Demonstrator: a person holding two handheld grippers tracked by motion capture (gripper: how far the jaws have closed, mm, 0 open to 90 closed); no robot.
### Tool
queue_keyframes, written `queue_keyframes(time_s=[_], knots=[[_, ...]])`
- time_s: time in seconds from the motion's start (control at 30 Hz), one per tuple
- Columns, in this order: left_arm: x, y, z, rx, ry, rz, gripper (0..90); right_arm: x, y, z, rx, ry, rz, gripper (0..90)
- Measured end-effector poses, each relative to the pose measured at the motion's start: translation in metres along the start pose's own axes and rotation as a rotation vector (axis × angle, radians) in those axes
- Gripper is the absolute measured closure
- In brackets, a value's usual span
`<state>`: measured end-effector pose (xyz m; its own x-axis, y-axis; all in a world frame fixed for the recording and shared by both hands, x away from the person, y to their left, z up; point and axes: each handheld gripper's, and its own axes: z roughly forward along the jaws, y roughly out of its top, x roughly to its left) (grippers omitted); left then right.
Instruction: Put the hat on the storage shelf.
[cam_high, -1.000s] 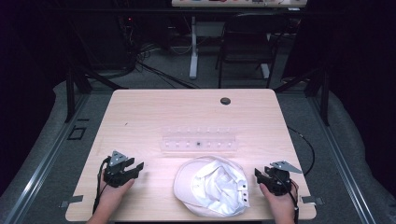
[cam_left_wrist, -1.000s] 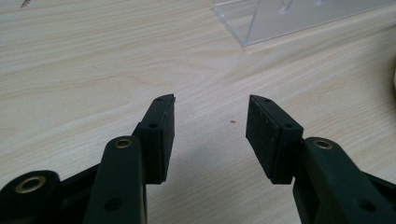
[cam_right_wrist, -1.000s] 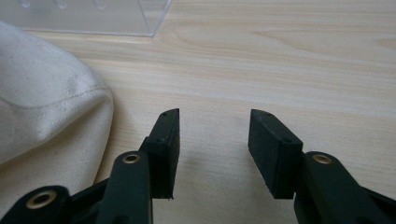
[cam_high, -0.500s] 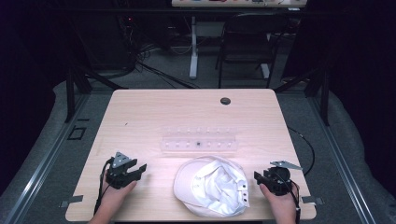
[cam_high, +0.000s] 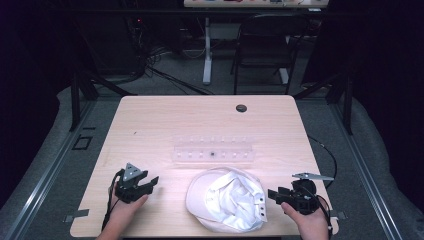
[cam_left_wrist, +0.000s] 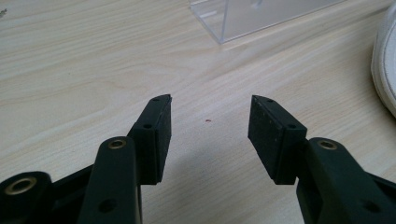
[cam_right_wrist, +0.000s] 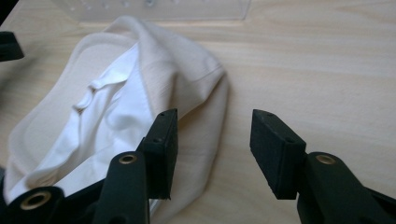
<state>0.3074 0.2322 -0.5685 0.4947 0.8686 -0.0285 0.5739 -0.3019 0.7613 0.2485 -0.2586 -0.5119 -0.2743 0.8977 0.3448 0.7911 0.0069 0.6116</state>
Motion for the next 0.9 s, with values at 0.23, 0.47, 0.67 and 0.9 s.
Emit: queue_keyframes(time_s=[0.23,0.47,0.67,0.9], knots=[[0.0,0.0,-0.001,0.003,-0.004,0.006,49.7,0.013,-0.005,0.002,0.028,0.062,-0.018,51.0],[0.0,0.0,0.0,0.0,-0.005,0.001,49.7,0.015,-0.009,0.02,0.056,0.107,-0.012,54.8],[0.0,0.0,0.0,-0.001,-0.005,-0.001,49.7,0.014,-0.005,0.03,0.081,0.146,0.019,74.5],[0.001,0.0,-0.001,-0.002,-0.001,-0.009,49.8,0.008,0.014,0.022,0.016,0.101,0.014,83.1]])
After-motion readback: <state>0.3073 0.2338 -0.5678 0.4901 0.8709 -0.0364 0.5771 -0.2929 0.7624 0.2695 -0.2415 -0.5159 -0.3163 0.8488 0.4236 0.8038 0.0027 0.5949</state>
